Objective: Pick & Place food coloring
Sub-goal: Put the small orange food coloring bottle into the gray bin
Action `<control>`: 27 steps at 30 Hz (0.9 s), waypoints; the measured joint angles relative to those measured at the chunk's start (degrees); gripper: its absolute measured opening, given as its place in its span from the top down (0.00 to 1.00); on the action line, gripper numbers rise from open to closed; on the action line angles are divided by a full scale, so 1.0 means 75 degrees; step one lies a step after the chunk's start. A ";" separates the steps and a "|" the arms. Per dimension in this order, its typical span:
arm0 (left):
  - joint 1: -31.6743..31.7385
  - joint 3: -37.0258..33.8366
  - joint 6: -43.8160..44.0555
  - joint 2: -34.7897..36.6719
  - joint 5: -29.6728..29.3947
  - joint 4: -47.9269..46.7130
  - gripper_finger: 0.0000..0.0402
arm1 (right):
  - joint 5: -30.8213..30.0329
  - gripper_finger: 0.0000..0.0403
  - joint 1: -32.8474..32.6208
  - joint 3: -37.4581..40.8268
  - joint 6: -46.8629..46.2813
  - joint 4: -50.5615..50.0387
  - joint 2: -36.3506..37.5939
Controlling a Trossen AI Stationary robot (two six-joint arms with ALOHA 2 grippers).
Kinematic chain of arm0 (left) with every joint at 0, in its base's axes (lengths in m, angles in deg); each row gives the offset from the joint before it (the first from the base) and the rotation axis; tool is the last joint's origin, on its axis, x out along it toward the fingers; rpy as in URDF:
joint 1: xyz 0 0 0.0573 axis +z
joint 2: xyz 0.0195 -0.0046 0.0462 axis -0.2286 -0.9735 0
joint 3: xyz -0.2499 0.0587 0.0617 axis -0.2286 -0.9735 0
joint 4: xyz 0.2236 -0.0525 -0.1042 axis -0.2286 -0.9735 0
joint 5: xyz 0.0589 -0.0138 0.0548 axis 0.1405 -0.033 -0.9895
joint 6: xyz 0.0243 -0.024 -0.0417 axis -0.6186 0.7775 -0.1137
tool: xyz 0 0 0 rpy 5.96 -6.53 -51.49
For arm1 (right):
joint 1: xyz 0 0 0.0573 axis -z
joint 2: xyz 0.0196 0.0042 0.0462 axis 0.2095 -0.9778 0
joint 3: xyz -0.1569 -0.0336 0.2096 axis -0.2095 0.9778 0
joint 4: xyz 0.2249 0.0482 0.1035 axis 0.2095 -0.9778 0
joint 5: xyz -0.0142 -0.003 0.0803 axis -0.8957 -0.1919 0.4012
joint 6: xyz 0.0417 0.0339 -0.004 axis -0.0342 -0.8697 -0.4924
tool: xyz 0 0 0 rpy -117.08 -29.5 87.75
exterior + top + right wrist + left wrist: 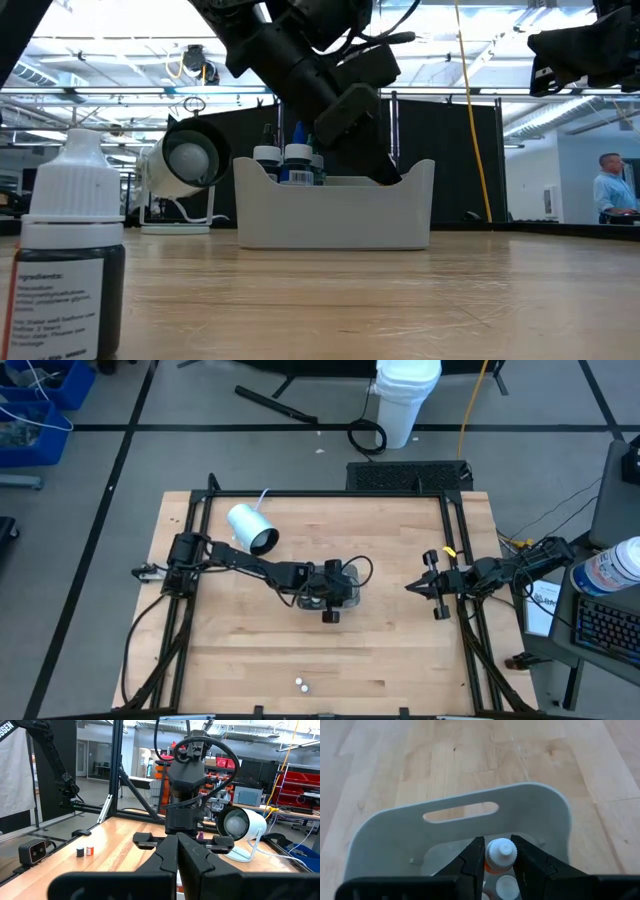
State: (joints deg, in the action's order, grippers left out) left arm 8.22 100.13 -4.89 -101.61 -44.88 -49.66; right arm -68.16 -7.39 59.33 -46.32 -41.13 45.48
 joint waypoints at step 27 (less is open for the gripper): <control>-0.0009 0.0000 0.0435 0.0000 0.0385 0.0047 0.67 | 0.0000 1.00 0.0001 -0.0002 0.0000 0.0000 0.0000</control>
State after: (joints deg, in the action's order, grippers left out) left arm 8.15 100.13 -1.63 -101.61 -42.00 -49.31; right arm -68.16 -7.38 59.32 -46.32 -41.13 45.48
